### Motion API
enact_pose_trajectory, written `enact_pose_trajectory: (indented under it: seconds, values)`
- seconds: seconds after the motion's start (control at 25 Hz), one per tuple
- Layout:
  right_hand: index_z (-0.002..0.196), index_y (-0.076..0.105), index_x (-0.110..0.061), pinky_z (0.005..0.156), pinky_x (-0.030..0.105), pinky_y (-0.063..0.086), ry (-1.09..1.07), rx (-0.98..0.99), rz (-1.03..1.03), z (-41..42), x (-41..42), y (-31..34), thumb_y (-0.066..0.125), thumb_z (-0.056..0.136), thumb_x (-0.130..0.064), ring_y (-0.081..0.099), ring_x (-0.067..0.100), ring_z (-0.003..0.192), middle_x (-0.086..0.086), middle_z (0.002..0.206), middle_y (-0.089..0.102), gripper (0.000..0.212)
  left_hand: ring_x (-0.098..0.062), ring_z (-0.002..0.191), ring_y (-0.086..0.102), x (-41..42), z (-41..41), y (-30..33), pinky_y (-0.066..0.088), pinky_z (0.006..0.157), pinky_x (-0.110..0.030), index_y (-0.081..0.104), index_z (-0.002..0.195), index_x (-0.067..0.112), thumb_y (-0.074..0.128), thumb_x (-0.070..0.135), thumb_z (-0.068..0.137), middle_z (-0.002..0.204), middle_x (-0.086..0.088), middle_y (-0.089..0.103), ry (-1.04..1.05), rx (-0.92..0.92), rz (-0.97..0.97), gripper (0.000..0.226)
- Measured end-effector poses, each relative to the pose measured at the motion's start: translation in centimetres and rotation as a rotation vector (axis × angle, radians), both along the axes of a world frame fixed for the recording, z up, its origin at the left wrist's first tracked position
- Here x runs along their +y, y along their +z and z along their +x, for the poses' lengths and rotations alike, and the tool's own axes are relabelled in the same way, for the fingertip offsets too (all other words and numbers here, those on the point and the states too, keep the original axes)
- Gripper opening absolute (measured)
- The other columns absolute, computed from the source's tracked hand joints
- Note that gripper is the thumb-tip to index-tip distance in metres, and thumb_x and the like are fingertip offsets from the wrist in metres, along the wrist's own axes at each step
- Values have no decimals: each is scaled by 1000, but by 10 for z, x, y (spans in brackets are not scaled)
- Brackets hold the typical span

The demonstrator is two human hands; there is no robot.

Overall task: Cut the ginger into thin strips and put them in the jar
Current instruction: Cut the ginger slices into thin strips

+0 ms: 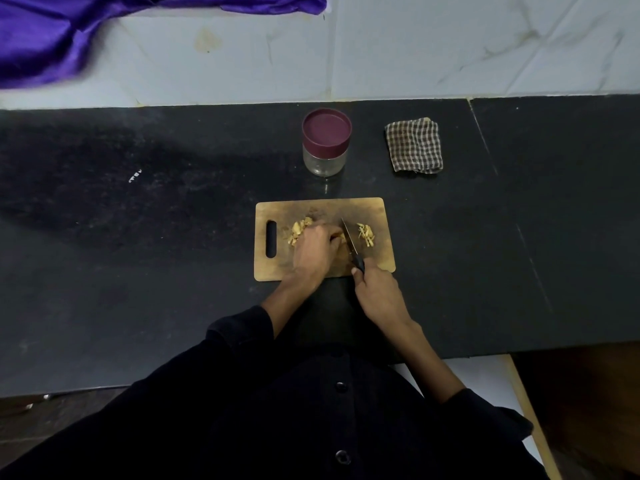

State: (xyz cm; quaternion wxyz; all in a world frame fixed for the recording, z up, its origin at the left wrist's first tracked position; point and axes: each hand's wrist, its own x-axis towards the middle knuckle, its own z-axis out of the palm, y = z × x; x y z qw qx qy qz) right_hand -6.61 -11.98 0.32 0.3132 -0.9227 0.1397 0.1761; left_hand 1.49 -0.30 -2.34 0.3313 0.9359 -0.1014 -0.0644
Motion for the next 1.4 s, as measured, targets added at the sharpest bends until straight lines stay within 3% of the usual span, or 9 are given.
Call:
enact_pose_trajectory:
  seconds: [0.32, 0.64, 0.96, 1.12, 1.4]
  values:
    - [104, 48, -12, 76, 46, 52, 19, 19, -66, 7, 3, -2, 40, 105, -29, 63, 30, 90, 10, 96, 63, 19, -19, 101, 62, -2, 2, 0, 51, 88, -31, 71, 110, 14, 59, 10, 92, 112, -6, 67, 10, -18, 41, 22]
    - [109, 50, -10, 80, 49, 52, -14, 89, -25, 10, 6, -8, 41, 104, -29, 63, 32, 95, 13, 102, 64, 21, -21, 93, 64, -6, 3, -8, 54, 83, -36, 74, 104, 15, 59, 13, 92, 104, -7, 68, 22, -9, 85, 19]
    - [119, 50, -7, 76, 38, 42, -52, 81, -36, -11, -5, -11, 38, 106, -29, 60, 36, 102, 18, 109, 63, 29, -20, 88, 64, -5, 2, -8, 54, 79, -38, 75, 95, 16, 60, 12, 91, 99, -5, 68, 17, -18, 85, 16]
    - [121, 52, -8, 84, 45, 50, -98, 54, 5, -10, -8, -11, 39, 105, -30, 62, 36, 101, 17, 108, 65, 30, -19, 90, 63, -2, 3, -9, 53, 82, -38, 73, 100, 12, 61, 10, 90, 100, -6, 69, 5, -2, 29, 16]
    - [108, 54, -10, 82, 45, 51, -64, 27, 55, -3, -1, -10, 42, 104, -32, 62, 32, 95, 14, 102, 64, 25, -16, 100, 63, 1, 2, -10, 51, 90, -30, 69, 112, 13, 63, 4, 87, 109, -4, 69, 12, -24, -32, 27]
